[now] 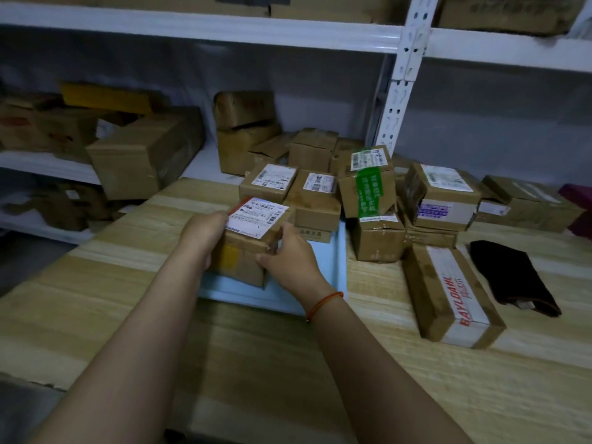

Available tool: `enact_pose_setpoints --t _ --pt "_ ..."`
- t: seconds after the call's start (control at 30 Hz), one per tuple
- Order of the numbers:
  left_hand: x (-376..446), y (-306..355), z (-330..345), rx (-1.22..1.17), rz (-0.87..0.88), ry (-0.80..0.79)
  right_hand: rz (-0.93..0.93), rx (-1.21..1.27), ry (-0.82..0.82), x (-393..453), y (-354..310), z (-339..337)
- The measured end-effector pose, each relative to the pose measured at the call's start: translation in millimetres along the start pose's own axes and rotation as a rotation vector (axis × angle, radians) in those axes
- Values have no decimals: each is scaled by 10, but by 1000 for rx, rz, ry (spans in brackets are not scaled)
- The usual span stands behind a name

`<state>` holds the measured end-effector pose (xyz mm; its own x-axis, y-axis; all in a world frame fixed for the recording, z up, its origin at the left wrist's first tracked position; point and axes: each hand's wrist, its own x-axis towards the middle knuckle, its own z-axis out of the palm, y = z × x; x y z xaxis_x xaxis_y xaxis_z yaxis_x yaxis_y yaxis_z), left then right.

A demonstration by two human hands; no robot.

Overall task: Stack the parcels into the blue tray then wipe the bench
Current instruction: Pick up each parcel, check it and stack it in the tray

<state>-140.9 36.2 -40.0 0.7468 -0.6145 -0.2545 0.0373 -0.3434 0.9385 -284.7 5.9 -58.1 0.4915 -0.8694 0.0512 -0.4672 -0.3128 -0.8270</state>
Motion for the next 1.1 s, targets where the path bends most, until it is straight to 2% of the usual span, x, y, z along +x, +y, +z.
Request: enact_pose_setpoints --t 0.13,0.27,0.7,0.87,1.1 --pt "78 -89 14 102 65 193 -1 24 -10 15 16 99" --pt "103 -134 3 151 105 303 -8 45 -16 34 13 158" --pt "209 -172 85 128 237 351 -22 26 -71 45 70 129" --pt "170 -182 97 85 230 403 50 -30 -148 48 138 185" --pt "201 -199 103 115 202 356 42 -38 -182 43 109 177"
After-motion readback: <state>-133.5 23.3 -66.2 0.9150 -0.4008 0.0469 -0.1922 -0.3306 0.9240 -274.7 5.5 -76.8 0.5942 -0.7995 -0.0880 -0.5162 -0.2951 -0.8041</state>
